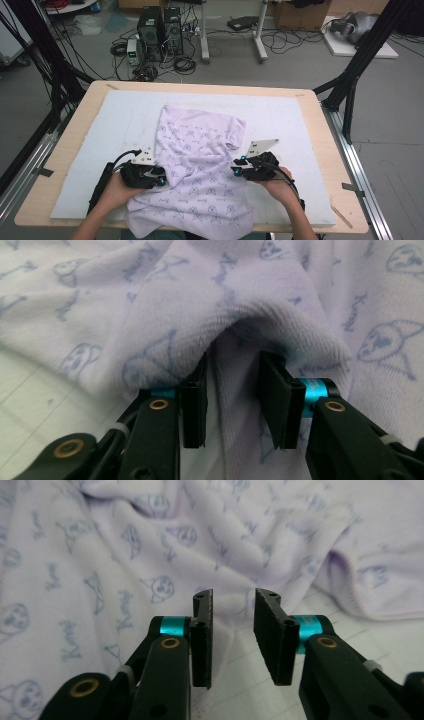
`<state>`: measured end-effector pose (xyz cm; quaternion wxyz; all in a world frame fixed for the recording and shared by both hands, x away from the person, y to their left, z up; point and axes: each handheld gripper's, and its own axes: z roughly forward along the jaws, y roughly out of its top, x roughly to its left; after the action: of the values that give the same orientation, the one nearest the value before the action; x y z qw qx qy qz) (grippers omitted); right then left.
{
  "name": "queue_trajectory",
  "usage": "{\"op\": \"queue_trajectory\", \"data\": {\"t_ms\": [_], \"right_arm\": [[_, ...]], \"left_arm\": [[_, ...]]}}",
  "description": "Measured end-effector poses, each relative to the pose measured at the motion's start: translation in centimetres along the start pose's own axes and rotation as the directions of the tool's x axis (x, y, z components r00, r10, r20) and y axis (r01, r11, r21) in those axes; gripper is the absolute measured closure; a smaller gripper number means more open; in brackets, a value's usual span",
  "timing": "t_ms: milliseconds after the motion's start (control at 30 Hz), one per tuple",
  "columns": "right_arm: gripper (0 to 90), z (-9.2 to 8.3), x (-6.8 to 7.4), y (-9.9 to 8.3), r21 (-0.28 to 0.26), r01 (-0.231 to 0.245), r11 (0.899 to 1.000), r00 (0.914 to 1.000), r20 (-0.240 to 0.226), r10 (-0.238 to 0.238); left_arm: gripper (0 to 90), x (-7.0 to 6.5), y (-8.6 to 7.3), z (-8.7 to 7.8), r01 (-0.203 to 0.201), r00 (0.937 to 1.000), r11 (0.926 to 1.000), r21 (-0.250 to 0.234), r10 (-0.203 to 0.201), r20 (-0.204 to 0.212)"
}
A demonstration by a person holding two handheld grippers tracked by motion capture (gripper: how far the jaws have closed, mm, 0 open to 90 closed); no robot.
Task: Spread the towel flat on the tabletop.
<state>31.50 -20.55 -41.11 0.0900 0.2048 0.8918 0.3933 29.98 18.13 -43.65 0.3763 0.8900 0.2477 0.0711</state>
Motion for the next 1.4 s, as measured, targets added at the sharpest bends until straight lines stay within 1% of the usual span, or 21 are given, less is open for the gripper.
{"op": "queue_trajectory", "data": {"t_ms": [67, 100, 133, 200, 267, 333, 467, 600, 733, 833, 900, 967, 1000, 1033, 1100, 1133, 1200, 1233, 1267, 1300, 1400], "right_arm": [[66.9, 1.1, 0.2, -0.4, 0.030, -0.004, 1.000, 0.9999, -0.013, 0.005], [66.0, 1.4, 0.2, -0.5, 0.048, -0.007, 0.999, 0.9998, -0.020, 0.008], [65.7, 1.7, 0.2, -0.5, 0.069, -0.003, 0.998, 0.9999, -0.012, 0.004], [65.4, 2.1, 0.3, -0.5, 0.082, 0.005, 0.997, 0.9999, -0.011, -0.004], [64.7, 2.1, 0.4, -0.4, 0.086, 0.011, 0.996, 0.9999, -0.009, -0.011], [64.3, 2.0, 0.5, -0.4, 0.090, 0.015, 0.996, 0.9999, -0.006, -0.015], [63.8, 1.7, 0.6, -0.5, 0.082, 0.010, 0.997, 0.9999, -0.006, -0.009], [63.8, 1.7, 0.9, -0.3, 0.077, 0.022, 0.997, 0.9997, -0.006, -0.022], [63.7, 1.7, 1.3, -0.2, 0.069, 0.028, 0.997, 0.9995, -0.014, -0.027], [63.7, 1.7, 1.4, -0.3, 0.074, 0.031, 0.997, 0.9995, -0.012, -0.030], [63.6, 1.8, 1.4, -0.5, 0.076, 0.027, 0.997, 0.9996, -0.015, -0.026], [63.7, 1.9, 1.5, -0.7, 0.080, 0.021, 0.997, 0.9996, -0.022, -0.020], [63.7, 2.1, 1.5, -0.9, 0.086, 0.019, 0.996, 0.9995, -0.025, -0.017], [63.8, 2.3, 1.5, -1.0, 0.091, 0.017, 0.996, 0.9995, -0.027, -0.014], [64.4, 2.6, 1.6, -1.2, 0.095, 0.007, 0.995, 0.9994, -0.034, -0.004], [65.8, 2.7, 1.6, -1.3, 0.082, -0.002, 0.997, 0.9993, -0.037, 0.005], [74.0, 2.7, 1.5, -1.5, 0.066, -0.013, 0.998, 0.9983, -0.055, 0.016], [80.9, 2.6, 1.5, -1.6, 0.066, -0.011, 0.998, 0.9976, -0.067, 0.015], [82.6, 2.6, 1.7, -1.6, 0.063, -0.003, 0.998, 0.9972, -0.074, 0.008], [83.6, 2.5, 1.8, -1.6, 0.063, 0.003, 0.998, 0.9975, -0.071, 0.002], [84.5, 2.0, 2.2, -1.6, 0.061, 0.018, 0.998, 0.9967, -0.080, -0.013]], "left_arm": [[75.5, -0.2, 0.1, 0.1, -0.003, 0.9998, 1.0000, 0.002, 0.003, 0.018], [82.4, -0.4, 0.1, 0.0, -0.026, 0.9997, 0.9997, 0.005, 0.026, 0.003], [85.2, -0.7, 0.2, 0.0, -0.043, 0.9990, 0.9991, 0.007, 0.043, -0.009], [86.7, -0.8, 0.2, -0.2, -0.052, 0.9984, 0.9986, 0.010, 0.052, -0.022], [87.0, -0.8, 0.0, -0.9, -0.039, 0.9982, 0.9991, -0.017, 0.038, -0.047], [87.1, -0.6, -0.2, -2.1, -0.029, 0.9982, 0.9977, -0.061, 0.026, -0.055], [87.2, 0.0, -1.2, -4.6, 0.001, 0.9947, 0.9938, -0.112, -0.013, -0.103], [87.3, 0.5, -2.6, -6.7, 0.037, 0.9896, 0.9908, -0.130, -0.054, -0.133], [87.2, 0.8, -4.1, -7.7, 0.074, 0.9848, 0.9885, -0.132, -0.093, -0.147], [87.1, 1.1, -5.3, -7.7, 0.111, 0.9809, 0.9866, -0.120, -0.128, -0.146], [84.8, 1.1, -5.6, -7.6, 0.128, 0.9818, 0.9846, -0.120, -0.142, -0.125], [69.1, 1.2, -5.3, -7.4, 0.138, 0.9814, 0.9819, -0.129, -0.154, -0.115], [64.8, 1.2, -5.1, -7.3, 0.137, 0.9832, 0.9817, -0.132, -0.151, -0.102], [62.9, 1.2, -4.8, -7.0, 0.137, 0.9839, 0.9809, -0.138, -0.151, -0.096], [57.2, 1.2, -4.2, -6.3, 0.134, 0.9852, 0.9833, -0.123, -0.146, -0.090], [55.6, 1.3, -4.0, -5.8, 0.133, 0.9854, 0.9849, -0.111, -0.143, -0.092], [58.6, 1.4, -3.7, -4.7, 0.120, 0.9883, 0.9903, -0.071, -0.126, -0.086], [68.1, 1.4, -3.7, -4.2, 0.105, 0.9915, 0.9932, -0.050, -0.109, -0.071], [75.7, 1.2, -3.7, -3.8, 0.095, 0.9922, 0.9948, -0.038, -0.098, -0.077], [80.6, 1.0, -3.7, -3.7, 0.091, 0.9928, 0.9948, -0.044, -0.094, -0.074], [83.2, 0.5, -3.8, -4.3, 0.080, 0.9917, 0.9949, -0.062, -0.086, -0.096]]}}
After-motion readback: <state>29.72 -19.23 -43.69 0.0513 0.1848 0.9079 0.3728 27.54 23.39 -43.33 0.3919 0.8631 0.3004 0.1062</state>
